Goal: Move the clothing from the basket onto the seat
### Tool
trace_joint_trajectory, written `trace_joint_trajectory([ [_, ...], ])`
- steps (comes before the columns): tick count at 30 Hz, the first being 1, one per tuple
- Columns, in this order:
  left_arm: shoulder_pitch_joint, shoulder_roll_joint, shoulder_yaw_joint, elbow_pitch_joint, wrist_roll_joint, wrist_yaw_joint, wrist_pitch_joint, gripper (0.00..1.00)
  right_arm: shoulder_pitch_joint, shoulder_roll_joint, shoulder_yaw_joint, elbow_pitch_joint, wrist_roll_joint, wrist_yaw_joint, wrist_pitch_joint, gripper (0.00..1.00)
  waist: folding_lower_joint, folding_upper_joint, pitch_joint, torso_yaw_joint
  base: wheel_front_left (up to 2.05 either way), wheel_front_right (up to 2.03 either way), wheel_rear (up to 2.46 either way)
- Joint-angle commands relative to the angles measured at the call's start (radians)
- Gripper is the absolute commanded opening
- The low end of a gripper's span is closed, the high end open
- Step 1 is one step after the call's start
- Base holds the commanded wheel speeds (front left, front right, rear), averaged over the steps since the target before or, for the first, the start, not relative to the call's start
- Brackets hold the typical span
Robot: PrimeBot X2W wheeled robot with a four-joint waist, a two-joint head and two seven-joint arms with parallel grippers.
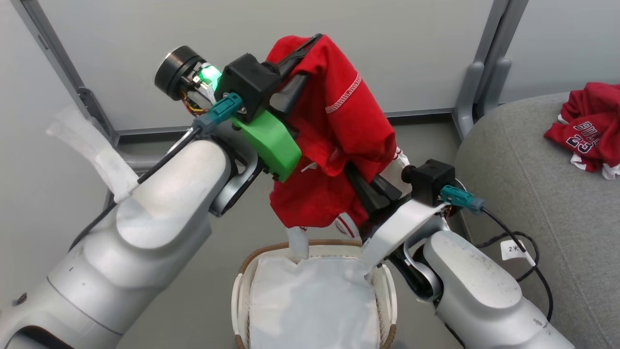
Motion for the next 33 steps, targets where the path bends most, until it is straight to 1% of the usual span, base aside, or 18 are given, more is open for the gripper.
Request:
trace_joint_trajectory([
  [1,0.027,0.014,0.004,0.008,-0.016,0.007,0.002,0.00,0.001,-0.004,-0.014,-0.007,-0.015,-0.001,-0.005,0.00,0.0000,0.0000,-0.001,-0.002,0.00,0.00,0.00],
  [4,0.057,0.026,0.006,0.023,-0.032,0.012,0.002,0.00,0.008,-0.007,-0.045,-0.022,-0.040,-0.001,-0.005,0.00,0.0000,0.0000,-0.002,-0.007,0.00,0.00,0.00],
  [5,0.069,0.032,0.010,0.028,-0.037,0.015,-0.004,0.06,0.008,-0.011,-0.052,-0.029,-0.050,-0.001,-0.005,0.00,0.0000,0.0000,-0.003,-0.008,0.00,0.00,0.00],
  [6,0.080,0.037,0.013,0.032,-0.043,0.017,-0.009,0.22,0.010,-0.014,-0.059,-0.034,-0.056,-0.001,-0.005,0.00,0.0000,0.0000,-0.003,-0.009,0.00,0.00,0.00],
  [7,0.096,0.040,0.017,0.039,-0.052,0.020,-0.012,0.46,0.012,-0.018,-0.068,-0.039,-0.064,-0.001,-0.005,0.00,0.0000,0.0000,-0.003,-0.011,0.00,0.00,0.00],
  [8,0.108,0.042,0.021,0.044,-0.060,0.021,-0.019,0.89,0.014,-0.020,-0.075,-0.043,-0.072,-0.001,-0.005,0.00,0.0000,0.0000,-0.004,-0.012,0.00,0.00,0.00],
  [9,0.122,0.043,0.023,0.051,-0.070,0.024,-0.021,1.00,0.015,-0.022,-0.083,-0.049,-0.079,-0.001,-0.005,0.00,0.0000,0.0000,-0.004,-0.014,0.00,0.00,0.00],
  [21,0.314,0.026,0.025,0.079,-0.144,0.044,-0.099,1.00,0.045,-0.050,-0.199,-0.078,-0.175,-0.001,-0.005,0.00,0.0000,0.0000,-0.001,-0.018,0.00,0.00,0.00],
  [29,0.416,0.012,0.019,0.063,-0.156,0.055,-0.131,1.00,0.068,-0.071,-0.245,-0.071,-0.211,-0.001,-0.005,0.00,0.0000,0.0000,0.010,-0.017,0.00,0.00,0.00],
  [33,0.457,0.003,0.020,0.050,-0.134,0.064,-0.143,1.00,0.078,-0.079,-0.261,-0.073,-0.219,-0.001,-0.005,0.00,0.0000,0.0000,0.014,-0.019,0.00,0.00,0.00],
])
